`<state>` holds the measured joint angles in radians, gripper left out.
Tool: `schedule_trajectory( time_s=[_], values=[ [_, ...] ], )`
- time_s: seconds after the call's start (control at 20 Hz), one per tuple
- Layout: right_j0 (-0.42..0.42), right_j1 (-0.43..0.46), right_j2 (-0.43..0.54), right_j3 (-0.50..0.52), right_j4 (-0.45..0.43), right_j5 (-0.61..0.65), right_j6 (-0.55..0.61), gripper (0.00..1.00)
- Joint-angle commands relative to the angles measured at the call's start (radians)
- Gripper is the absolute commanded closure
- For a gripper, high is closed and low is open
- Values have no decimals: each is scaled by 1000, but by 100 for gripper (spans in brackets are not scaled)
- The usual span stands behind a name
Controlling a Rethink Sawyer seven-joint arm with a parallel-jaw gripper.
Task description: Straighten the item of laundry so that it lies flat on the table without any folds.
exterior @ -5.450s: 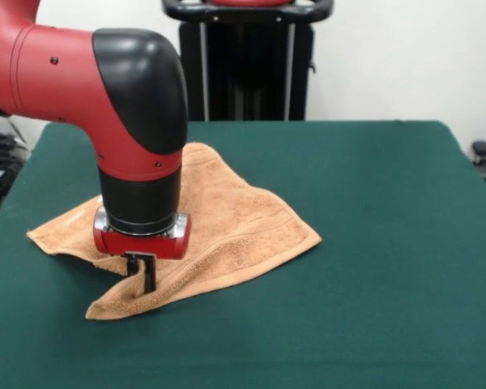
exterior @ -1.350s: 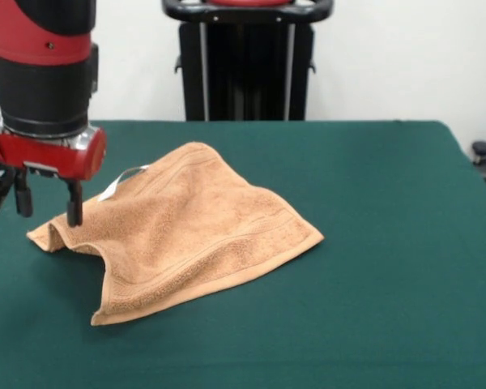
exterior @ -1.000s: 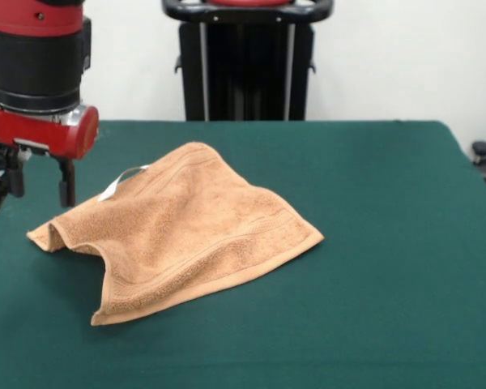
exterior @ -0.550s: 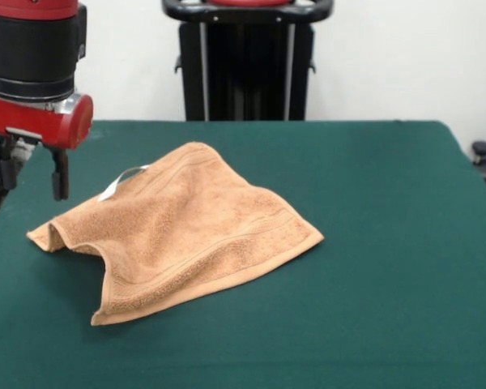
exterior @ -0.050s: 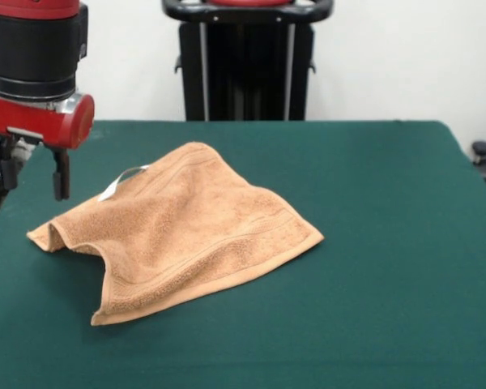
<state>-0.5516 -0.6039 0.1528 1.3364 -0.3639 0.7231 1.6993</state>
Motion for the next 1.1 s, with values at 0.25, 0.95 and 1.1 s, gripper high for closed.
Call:
schedule_trajectory(
  time_s=[0.25, 0.95, 1.1],
  values=[
    [23, 5, 89, 184, 20, 90, -68, 0],
    [-1, -34, 88, 274, 14, 32, -55, 0],
    [-2, -36, 88, 286, 13, 19, -46, 0]
  ],
)
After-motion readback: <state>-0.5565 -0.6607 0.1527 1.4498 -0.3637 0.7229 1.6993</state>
